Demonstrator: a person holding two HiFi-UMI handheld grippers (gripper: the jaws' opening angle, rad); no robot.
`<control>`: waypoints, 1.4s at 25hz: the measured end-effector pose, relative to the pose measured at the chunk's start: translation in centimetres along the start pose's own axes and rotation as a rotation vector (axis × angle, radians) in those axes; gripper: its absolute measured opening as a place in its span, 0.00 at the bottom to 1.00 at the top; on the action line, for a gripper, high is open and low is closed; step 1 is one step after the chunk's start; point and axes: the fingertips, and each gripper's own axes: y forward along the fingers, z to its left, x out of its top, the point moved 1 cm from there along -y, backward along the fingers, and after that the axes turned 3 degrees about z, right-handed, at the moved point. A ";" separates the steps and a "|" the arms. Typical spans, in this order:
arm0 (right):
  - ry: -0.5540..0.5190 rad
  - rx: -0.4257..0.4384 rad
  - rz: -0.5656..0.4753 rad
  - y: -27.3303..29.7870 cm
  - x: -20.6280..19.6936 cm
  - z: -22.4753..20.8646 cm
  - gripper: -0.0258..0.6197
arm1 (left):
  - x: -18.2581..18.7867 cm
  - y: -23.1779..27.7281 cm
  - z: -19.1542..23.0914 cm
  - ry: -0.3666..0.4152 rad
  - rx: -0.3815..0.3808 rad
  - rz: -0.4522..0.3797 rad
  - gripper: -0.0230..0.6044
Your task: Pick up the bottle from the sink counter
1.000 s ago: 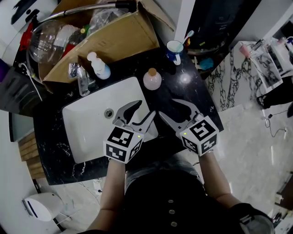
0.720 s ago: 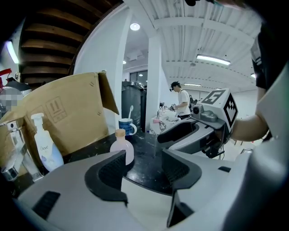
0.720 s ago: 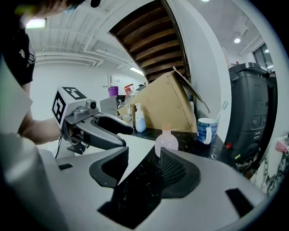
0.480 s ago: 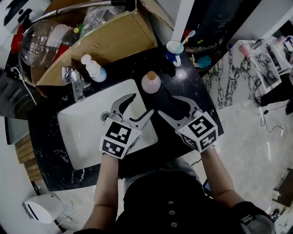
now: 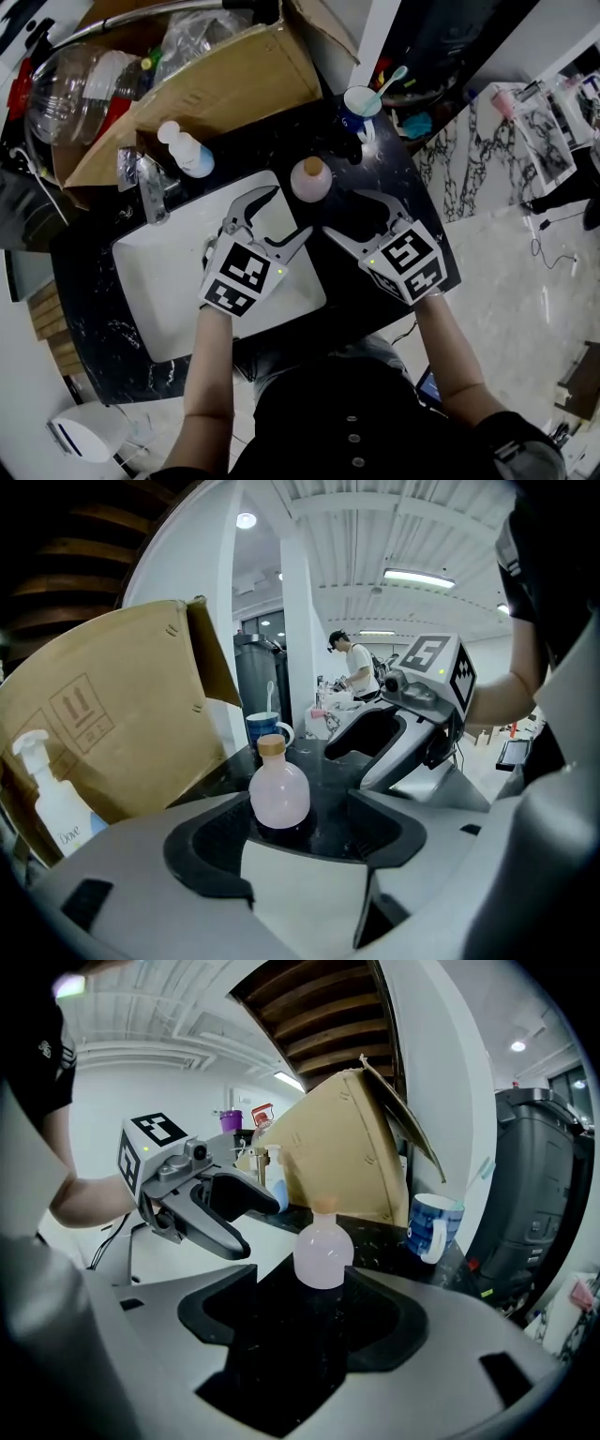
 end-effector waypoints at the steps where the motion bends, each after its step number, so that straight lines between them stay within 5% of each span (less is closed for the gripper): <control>1: -0.003 0.002 0.005 0.3 0.0 -0.2 0.47 | 0.0 0.2 0.3 0.005 -0.002 0.004 0.54; 19: -0.130 0.095 0.067 4.5 0.9 -3.1 0.54 | -1.5 4.4 3.2 0.139 -0.087 0.102 0.60; 35: -0.313 0.265 0.105 6.5 0.9 -2.9 0.56 | -1.5 6.6 3.3 0.220 -0.195 0.069 0.60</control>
